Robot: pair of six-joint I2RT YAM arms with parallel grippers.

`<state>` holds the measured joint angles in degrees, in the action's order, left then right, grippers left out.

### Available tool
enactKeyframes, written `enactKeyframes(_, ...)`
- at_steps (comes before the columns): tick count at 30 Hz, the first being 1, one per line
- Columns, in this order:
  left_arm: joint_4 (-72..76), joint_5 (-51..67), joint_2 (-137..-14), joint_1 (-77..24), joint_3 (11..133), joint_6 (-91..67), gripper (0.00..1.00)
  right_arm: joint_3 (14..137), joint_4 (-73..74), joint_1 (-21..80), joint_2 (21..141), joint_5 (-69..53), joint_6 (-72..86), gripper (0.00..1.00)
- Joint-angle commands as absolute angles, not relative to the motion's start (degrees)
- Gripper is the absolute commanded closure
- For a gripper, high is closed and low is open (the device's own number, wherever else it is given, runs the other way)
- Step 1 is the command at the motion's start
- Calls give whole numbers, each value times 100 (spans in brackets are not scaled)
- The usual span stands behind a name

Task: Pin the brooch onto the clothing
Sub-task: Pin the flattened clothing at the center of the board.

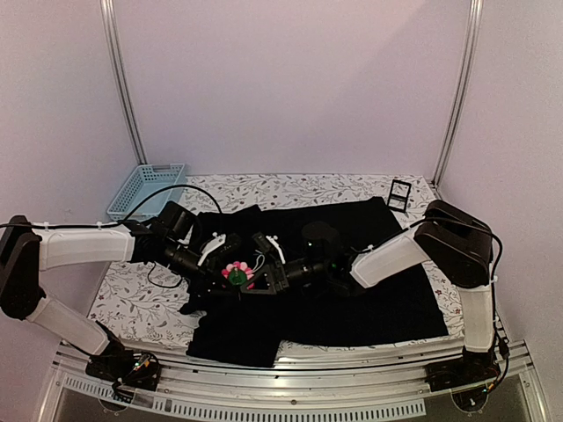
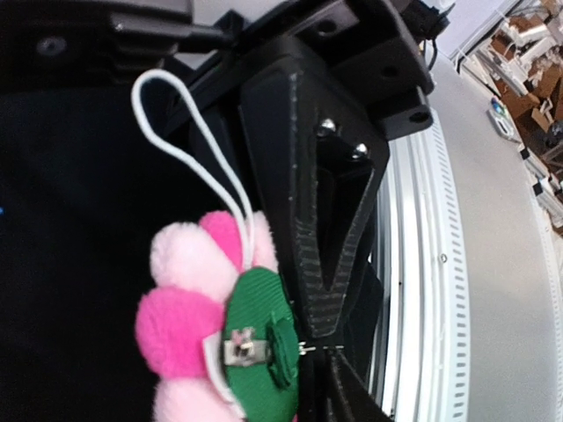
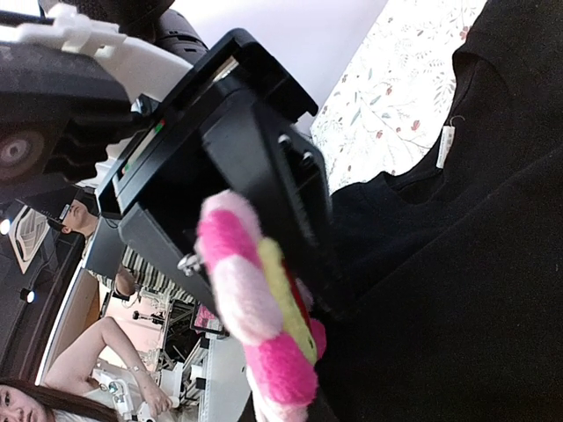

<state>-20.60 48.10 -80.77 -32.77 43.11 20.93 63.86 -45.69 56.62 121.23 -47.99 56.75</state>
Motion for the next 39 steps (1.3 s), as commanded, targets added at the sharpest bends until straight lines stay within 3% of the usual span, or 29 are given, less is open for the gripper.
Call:
enactKeyframes(1, -2084, 5004, -8196, -3338, 4302, 2208, 80, 6556, -4676, 5699, 11944, -4737, 5636, 100)
enactKeyframes(4, -2123, 5013, -8172, -3333, 4389, 2107, 100, 6588, -4660, 5689, 11970, -4758, 5591, 100)
enactKeyframes(8, -2366, 5137, -8139, -3306, 4559, 1910, 100, 6574, -4644, 5680, 11977, -4748, 5577, 98)
enactKeyframes(12, -2601, 5099, -8117, -3271, 4660, 1323, 100, 6577, -4088, 5628, 11786, -4678, 5153, 57)
enactKeyframes(16, -2862, 4976, -8033, -3163, 4812, 945, 100, 6507, -2634, 5611, 11194, -3965, 3546, 43)
enactKeyframes(22, -3062, 5210, -7965, -3146, 4785, 483, 100, 6053, -1868, 5632, 10369, -2910, 815, 38)
enactKeyframes(31, -4114, 5720, -8071, -3100, 5569, 350, 100, 5033, -3269, 6248, 9850, -2009, -2734, 31)
enactKeyframes(36, -6468, 5519, -8878, -2831, 6571, 916, 100, 5248, -3605, 6410, 9924, -1611, -3297, 32)
enactKeyframes(39, -6664, 4982, -8842, -2803, 6595, 776, 100, 5330, -3733, 6514, 9958, -1355, -3332, 32)
